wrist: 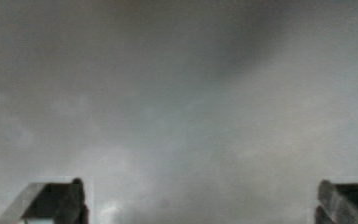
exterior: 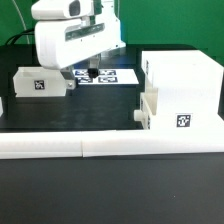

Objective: Assemble drawer

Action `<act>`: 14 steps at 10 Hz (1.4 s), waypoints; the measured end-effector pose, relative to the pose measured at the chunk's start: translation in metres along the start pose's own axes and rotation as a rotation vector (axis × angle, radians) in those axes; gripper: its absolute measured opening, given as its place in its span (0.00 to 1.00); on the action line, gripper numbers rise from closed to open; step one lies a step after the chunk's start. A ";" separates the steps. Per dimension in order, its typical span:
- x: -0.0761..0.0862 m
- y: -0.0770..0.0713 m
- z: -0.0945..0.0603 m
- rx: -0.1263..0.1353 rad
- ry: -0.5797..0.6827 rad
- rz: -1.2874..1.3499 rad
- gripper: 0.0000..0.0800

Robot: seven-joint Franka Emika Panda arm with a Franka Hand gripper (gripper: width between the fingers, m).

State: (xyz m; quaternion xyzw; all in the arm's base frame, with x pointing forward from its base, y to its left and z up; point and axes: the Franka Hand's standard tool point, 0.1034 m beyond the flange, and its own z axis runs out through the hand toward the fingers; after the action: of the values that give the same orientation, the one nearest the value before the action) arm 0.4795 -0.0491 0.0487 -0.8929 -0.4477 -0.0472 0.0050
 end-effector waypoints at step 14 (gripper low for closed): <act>-0.031 -0.033 -0.019 0.001 -0.026 0.889 0.81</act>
Offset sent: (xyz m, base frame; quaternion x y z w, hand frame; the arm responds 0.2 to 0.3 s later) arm 0.0000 0.0000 0.0000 0.0000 0.0000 0.1938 0.9810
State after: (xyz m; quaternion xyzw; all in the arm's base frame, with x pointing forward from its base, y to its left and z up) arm 0.4329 -0.0555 0.0637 -0.9992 -0.0202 -0.0288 0.0196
